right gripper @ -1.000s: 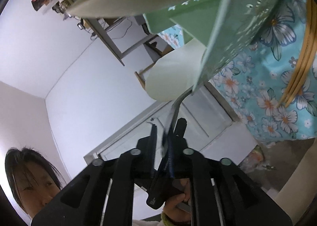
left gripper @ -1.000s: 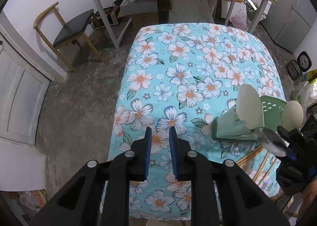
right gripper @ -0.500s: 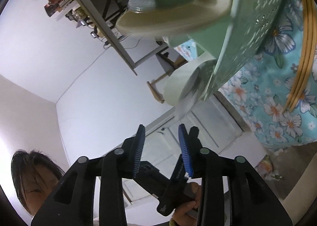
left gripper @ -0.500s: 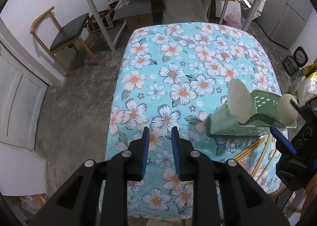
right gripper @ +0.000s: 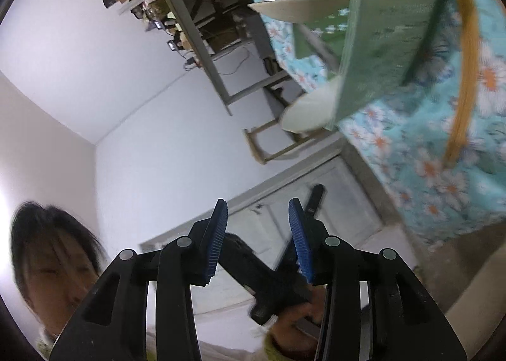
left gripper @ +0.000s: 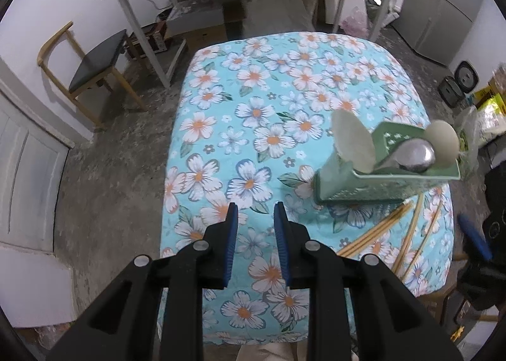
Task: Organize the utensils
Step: 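Move the right tool down toward the wooden chopsticks on the cloth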
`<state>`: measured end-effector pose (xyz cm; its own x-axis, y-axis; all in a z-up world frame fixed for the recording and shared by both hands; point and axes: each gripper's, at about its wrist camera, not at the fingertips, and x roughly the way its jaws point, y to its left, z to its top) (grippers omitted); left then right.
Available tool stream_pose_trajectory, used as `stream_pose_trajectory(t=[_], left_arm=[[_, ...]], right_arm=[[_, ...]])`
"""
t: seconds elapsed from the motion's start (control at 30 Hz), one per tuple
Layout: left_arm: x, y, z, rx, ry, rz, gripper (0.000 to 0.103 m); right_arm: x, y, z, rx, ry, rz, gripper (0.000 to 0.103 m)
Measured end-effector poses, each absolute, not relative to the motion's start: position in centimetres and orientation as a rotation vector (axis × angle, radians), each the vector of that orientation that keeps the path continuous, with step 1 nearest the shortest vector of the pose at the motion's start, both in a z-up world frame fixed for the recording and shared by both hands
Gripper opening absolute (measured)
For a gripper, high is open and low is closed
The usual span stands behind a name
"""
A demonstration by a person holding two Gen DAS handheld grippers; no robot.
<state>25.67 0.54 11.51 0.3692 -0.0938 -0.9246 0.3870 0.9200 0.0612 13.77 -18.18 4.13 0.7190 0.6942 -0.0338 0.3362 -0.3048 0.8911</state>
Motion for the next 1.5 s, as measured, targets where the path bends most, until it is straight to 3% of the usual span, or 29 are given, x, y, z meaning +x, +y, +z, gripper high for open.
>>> stream_pose_trajectory(t=[0.27,0.53,1.03,1.5], left_arm=[[22.6,-2.0,9.8,0.408,1.131,-0.465,0.022],[19.2,-3.6,6.9,0.531,1.151,-0.611,0.022],[17.0,-4.2,4.4,0.608,1.185,-0.714,0.022],[16.1,-5.1,4.1,0.573,1.196,-0.746,0.022]], right_arm=[[7.1,-18.8,2.3,1.718,1.0,0.142,0.04],[4.0,-21.3,1.3,1.484,1.039,-0.162,0.031],[7.1,-21.9,-0.8,0.998,1.164,-0.54,0.025],[10.1,-23.0,-3.2,0.946,1.182,-0.562,0.01]])
